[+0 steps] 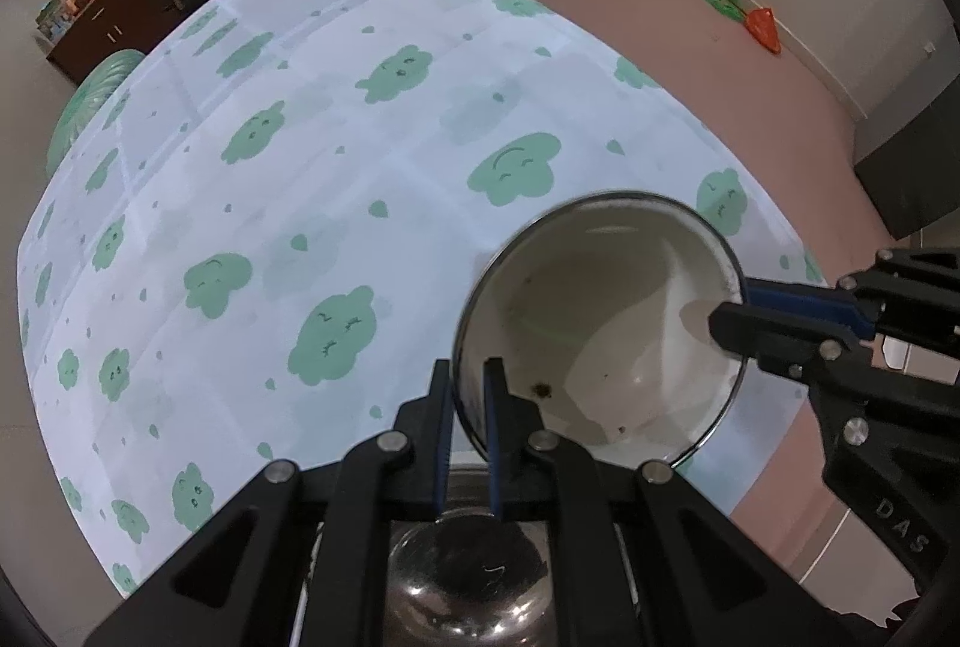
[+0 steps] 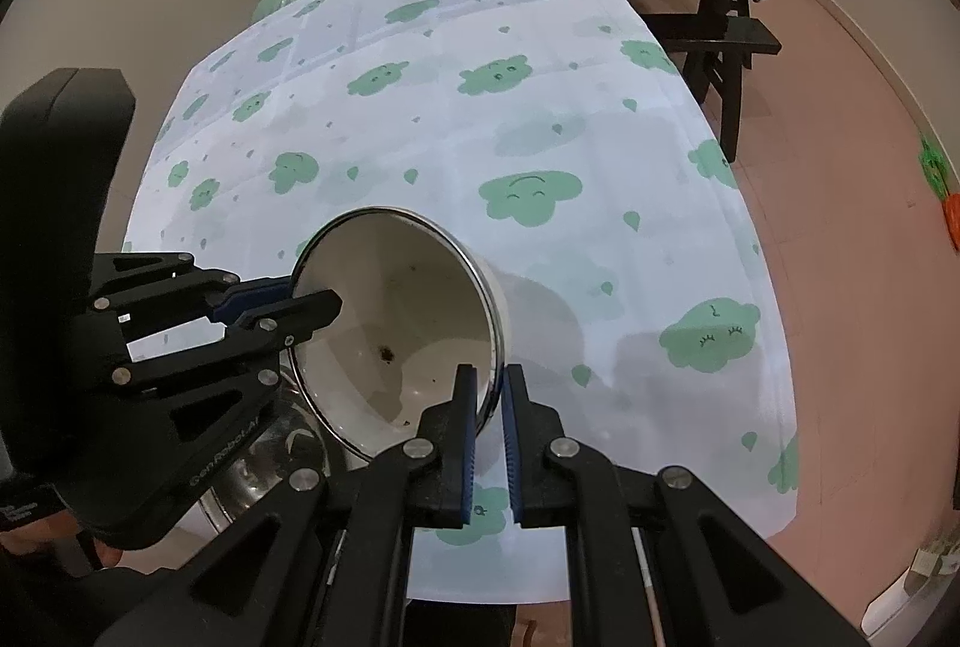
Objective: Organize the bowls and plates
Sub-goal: 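Lift the white enamel bowl with both tools and carry it over the steel bowls, then lower the white enamel bowl into the nested steel bowls with both tools, then open the left tool off the white bowl rim while the right tool keeps gripping, then close the left tool on the outer steel bowl rim while the right tool holds the stack, then lift the stacked bowls off the cloth with both tools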
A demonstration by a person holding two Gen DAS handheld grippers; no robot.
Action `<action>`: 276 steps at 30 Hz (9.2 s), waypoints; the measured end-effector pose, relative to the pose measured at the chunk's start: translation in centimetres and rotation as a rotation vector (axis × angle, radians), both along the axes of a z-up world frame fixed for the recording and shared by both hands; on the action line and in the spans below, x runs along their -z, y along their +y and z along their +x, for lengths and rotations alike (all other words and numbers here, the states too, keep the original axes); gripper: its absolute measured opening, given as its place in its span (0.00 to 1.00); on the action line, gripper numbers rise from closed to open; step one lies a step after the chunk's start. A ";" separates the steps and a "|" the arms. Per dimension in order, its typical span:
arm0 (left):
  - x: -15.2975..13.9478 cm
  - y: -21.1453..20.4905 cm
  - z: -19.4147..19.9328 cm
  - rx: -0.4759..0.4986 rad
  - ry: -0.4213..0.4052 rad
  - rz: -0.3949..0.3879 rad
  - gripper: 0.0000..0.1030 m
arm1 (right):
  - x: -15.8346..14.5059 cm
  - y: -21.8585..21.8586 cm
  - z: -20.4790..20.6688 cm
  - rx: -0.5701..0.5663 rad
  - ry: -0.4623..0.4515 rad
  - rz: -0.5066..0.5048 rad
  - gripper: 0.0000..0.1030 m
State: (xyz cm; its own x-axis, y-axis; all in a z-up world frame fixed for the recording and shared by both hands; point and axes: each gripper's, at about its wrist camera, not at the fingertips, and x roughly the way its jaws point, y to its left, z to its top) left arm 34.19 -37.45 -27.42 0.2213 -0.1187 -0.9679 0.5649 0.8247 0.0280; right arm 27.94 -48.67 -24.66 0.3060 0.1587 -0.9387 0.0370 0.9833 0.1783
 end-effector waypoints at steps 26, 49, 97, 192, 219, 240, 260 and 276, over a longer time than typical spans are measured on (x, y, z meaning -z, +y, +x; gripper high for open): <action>-2.9 4.0 -2.0 -0.064 -0.042 -0.018 0.06 | -3.6 3.6 -0.9 -0.063 -0.049 -0.008 0.09; -4.3 8.4 -3.8 -0.141 -0.048 -0.028 0.06 | -3.8 7.6 -1.1 -0.160 -0.036 0.008 0.09; -0.9 11.3 -7.7 -0.182 0.034 0.011 0.06 | -0.2 11.1 -4.3 -0.248 0.082 0.022 0.10; 0.5 13.2 -8.2 -0.250 0.011 -0.007 0.37 | 1.7 10.3 -4.7 -0.231 0.089 0.035 0.15; 2.4 17.6 -7.3 -0.389 0.048 -0.002 0.40 | 2.2 8.1 -3.8 -0.162 0.082 0.025 0.15; 2.6 16.3 -6.6 -0.363 0.061 -0.021 0.40 | 4.0 6.9 -2.8 -0.131 0.118 0.022 0.15; 4.6 16.1 -6.5 -0.364 0.144 -0.021 0.27 | 4.7 7.7 -2.7 -0.156 0.132 0.025 0.15; 4.5 15.9 -6.8 -0.353 0.178 -0.064 0.03 | 5.3 8.1 -2.6 -0.178 0.148 0.013 0.08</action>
